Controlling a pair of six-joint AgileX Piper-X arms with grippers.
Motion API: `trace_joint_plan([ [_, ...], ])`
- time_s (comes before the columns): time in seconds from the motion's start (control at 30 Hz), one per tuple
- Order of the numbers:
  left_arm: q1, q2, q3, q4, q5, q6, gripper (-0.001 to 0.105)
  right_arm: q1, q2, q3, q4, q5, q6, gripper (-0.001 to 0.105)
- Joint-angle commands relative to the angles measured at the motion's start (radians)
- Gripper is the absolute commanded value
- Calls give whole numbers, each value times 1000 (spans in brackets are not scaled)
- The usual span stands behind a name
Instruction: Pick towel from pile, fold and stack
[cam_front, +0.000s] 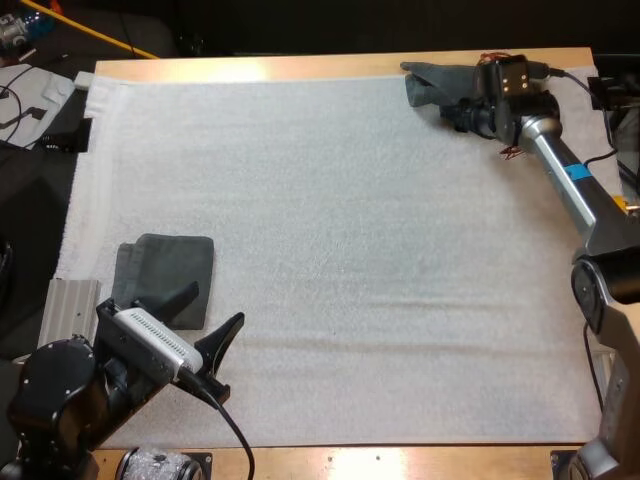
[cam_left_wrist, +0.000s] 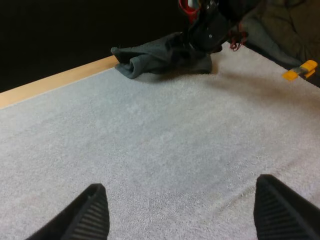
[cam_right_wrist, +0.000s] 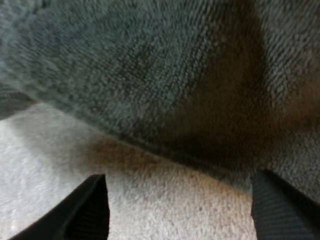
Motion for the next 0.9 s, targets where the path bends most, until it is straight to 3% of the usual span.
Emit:
trace_joint_plan([
  [0.0, -4, 2, -6, -9, 3, -12, 60, -7, 11, -14, -23, 13, 4, 52],
  [0.23, -3, 7, -6, -9, 4, -13, 59, -7, 14, -16, -11, 19, 11, 8],
  [0.3, -3, 6, -6, -10, 4, -13, 59, -7, 11, -18, 0, 12, 6, 1],
  [0.37, -6, 2, -9, -8, 5, -9, 59, 2, 4, -22, -35, 20, -25, 37],
  [0.5, -5, 6, -8, -9, 6, -9, 59, 7, 8, -38, -68, 26, -66, 57],
  [0.77, -5, 6, -9, -10, 5, -9, 59, 28, 25, -59, -67, 45, -136, 58],
  [0.83, -5, 7, -8, -8, 5, -9, 59, 34, 20, -56, -57, 50, -150, 48],
  [0.87, -5, 7, -8, -10, 5, -9, 59, 37, 16, -57, -55, 56, -156, 37],
])
